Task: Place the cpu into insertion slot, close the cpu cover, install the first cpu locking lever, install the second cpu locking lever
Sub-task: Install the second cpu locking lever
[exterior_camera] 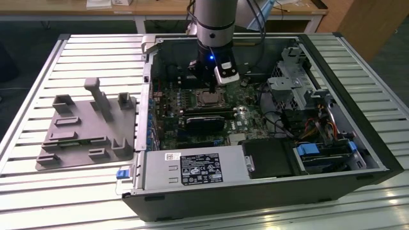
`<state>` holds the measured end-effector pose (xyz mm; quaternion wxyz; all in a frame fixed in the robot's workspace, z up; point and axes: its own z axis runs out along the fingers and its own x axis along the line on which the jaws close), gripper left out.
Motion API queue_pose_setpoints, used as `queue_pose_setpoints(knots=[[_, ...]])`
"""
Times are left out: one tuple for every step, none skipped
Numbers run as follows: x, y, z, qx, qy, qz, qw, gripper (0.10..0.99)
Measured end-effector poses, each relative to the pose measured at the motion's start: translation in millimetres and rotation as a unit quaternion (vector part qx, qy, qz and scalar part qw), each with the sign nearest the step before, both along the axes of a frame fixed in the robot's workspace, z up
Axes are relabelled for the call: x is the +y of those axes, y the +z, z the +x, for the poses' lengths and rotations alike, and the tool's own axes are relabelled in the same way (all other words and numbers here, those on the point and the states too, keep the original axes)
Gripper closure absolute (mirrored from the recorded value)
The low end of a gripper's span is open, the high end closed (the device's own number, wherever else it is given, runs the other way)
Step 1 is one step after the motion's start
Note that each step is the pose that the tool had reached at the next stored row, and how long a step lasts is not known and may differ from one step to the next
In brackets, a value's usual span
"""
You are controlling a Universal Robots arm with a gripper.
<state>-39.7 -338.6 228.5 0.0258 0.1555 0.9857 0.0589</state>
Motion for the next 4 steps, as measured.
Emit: queue_pose_setpoints(knots=[[0.0,0.1,0.0,0.0001,0.0,-0.0002,1.0,0.984],[0.0,0.1,0.0,0.0001,0.0,-0.0002,1.0,0.984],[0.0,0.1,0.0,0.0,0.0,-0.0002,1.0,0.984],[0.0,0.1,0.0,0.0,0.0,-0.0002,1.0,0.984]])
